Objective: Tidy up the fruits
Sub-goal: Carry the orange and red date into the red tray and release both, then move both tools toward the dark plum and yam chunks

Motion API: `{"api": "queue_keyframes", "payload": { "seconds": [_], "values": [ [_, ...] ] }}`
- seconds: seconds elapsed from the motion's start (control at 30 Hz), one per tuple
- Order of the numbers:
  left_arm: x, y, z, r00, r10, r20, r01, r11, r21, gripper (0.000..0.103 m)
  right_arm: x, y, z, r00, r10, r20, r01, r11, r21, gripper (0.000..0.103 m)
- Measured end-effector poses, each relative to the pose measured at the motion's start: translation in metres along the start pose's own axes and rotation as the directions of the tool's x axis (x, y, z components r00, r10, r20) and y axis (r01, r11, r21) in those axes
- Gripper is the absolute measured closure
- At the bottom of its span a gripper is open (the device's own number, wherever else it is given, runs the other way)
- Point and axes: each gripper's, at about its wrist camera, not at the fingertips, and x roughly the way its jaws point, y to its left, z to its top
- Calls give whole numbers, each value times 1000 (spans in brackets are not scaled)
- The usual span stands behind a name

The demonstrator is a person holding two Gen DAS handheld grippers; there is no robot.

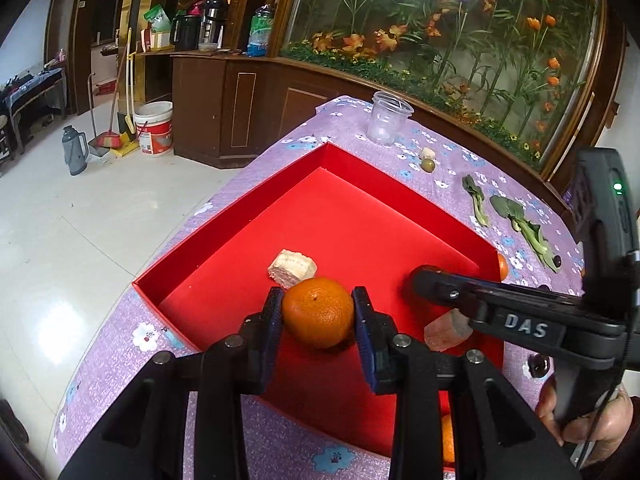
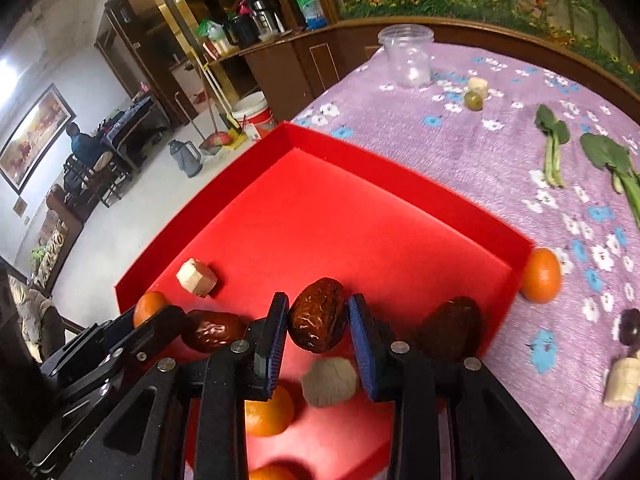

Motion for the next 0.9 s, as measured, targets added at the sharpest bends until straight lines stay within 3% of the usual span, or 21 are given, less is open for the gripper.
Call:
{"api": "queue_keyframes", "payload": {
  "seconds": [0.1, 0.3, 0.67, 0.8, 0.9],
  "values": [
    [-1, -1, 1, 1000, 2, 12, -2, 1000, 2, 51, 5, -4, 1, 1000, 12, -6, -12, 1000, 14, 69],
    [-6, -9, 2, 1000, 1, 29, -1, 1000, 18, 39, -2, -2, -1, 1000, 24, 3, -24, 1000, 11, 68],
    [-29, -25, 2, 998, 16, 60, -19, 999, 47, 35, -38, 3, -11, 997, 31, 74, -33, 999, 26, 62],
    [-38, -34, -1, 998, 11, 62, -15, 998, 62, 34, -55, -3, -23, 994, 20, 103, -25, 999, 44, 52],
    [-44, -42, -5, 998, 4, 59, -8, 997, 80, 33, -67, -10, -34, 993, 7, 120, -15, 998, 63, 51]
  ]
}}
